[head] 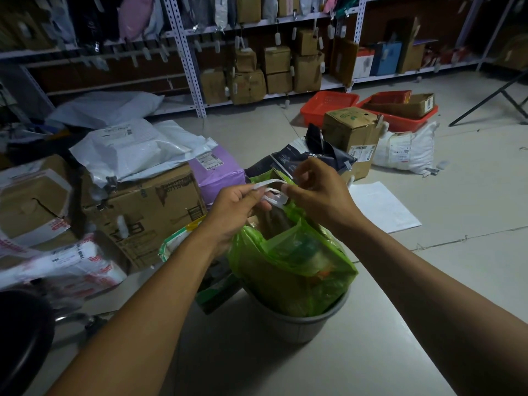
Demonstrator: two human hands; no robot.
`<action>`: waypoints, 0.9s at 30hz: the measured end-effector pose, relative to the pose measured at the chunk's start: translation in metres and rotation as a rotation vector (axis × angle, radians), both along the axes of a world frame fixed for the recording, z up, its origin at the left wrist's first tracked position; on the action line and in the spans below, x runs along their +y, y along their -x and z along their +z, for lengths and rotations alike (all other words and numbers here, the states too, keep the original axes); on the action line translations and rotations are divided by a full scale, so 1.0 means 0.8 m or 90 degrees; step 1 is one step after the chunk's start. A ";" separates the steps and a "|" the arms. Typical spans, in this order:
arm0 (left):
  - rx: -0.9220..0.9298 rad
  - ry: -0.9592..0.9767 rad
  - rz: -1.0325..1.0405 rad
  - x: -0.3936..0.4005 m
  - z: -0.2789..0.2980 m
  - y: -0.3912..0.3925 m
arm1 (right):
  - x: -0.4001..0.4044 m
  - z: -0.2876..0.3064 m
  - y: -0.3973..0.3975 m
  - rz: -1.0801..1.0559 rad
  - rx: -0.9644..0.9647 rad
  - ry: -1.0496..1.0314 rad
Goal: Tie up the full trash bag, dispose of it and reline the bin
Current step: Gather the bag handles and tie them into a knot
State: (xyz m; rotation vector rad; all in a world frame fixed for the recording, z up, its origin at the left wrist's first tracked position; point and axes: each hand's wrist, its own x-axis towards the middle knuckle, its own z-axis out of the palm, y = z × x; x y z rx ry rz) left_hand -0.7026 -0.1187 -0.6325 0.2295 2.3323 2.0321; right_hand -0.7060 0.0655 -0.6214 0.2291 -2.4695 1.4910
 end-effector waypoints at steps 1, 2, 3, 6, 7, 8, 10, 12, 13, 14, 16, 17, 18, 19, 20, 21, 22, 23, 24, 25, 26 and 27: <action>0.003 -0.015 0.000 0.000 -0.001 0.000 | 0.000 -0.001 0.000 -0.029 0.015 -0.012; 0.004 -0.027 0.002 0.000 -0.003 0.001 | 0.001 -0.001 0.000 -0.053 0.029 -0.024; 0.000 -0.040 0.005 -0.001 -0.003 0.002 | 0.003 -0.001 0.000 -0.068 0.037 -0.031; -0.027 -0.066 0.016 -0.005 -0.005 0.007 | 0.003 0.002 -0.004 -0.044 0.019 -0.017; -0.032 -0.066 0.018 -0.006 -0.005 0.008 | 0.001 0.004 -0.006 -0.016 0.006 -0.004; -0.036 -0.064 0.020 -0.007 -0.006 0.009 | -0.001 0.006 -0.008 0.015 -0.008 0.007; -0.046 -0.063 0.017 -0.008 -0.008 0.009 | -0.004 0.009 -0.010 0.062 -0.027 0.006; -0.051 -0.066 0.009 -0.009 -0.009 0.007 | -0.005 0.008 -0.009 0.077 -0.034 -0.026; -0.049 -0.065 0.007 -0.009 -0.008 0.007 | -0.005 0.007 -0.009 0.079 -0.034 -0.043; -0.044 -0.059 0.007 -0.010 -0.007 0.006 | -0.005 0.005 -0.009 0.079 -0.031 -0.055; -0.037 -0.048 0.010 -0.011 -0.005 0.005 | -0.003 0.004 -0.007 0.081 -0.038 -0.067; -0.036 -0.049 0.011 -0.011 -0.005 0.004 | -0.002 0.004 -0.007 0.087 -0.051 -0.079; -0.033 -0.052 0.014 -0.010 -0.004 0.004 | 0.000 0.003 -0.006 0.099 -0.066 -0.098; -0.029 -0.054 0.015 -0.010 -0.004 0.004 | 0.001 0.001 -0.004 0.110 -0.073 -0.123; -0.024 -0.056 0.016 -0.009 -0.004 0.004 | 0.001 -0.002 -0.004 0.117 -0.070 -0.143; -0.021 -0.055 0.016 -0.009 -0.003 0.004 | 0.001 -0.004 -0.004 0.117 -0.061 -0.145; -0.021 -0.053 0.018 -0.008 -0.004 0.004 | 0.001 -0.005 -0.005 0.110 -0.050 -0.124; -0.022 -0.046 0.022 -0.008 -0.004 0.004 | 0.001 -0.005 -0.006 0.098 -0.043 -0.085; -0.023 -0.038 0.026 -0.008 -0.004 0.004 | 0.002 -0.004 -0.005 0.084 -0.036 -0.040; -0.023 -0.033 0.032 -0.007 -0.004 0.004 | 0.002 0.000 -0.005 0.067 -0.028 0.003; -0.022 -0.034 0.040 -0.005 -0.004 0.004 | 0.001 0.004 -0.004 0.052 -0.021 0.040; -0.025 -0.038 0.050 -0.004 -0.005 0.004 | 0.000 0.008 -0.004 0.040 -0.015 0.069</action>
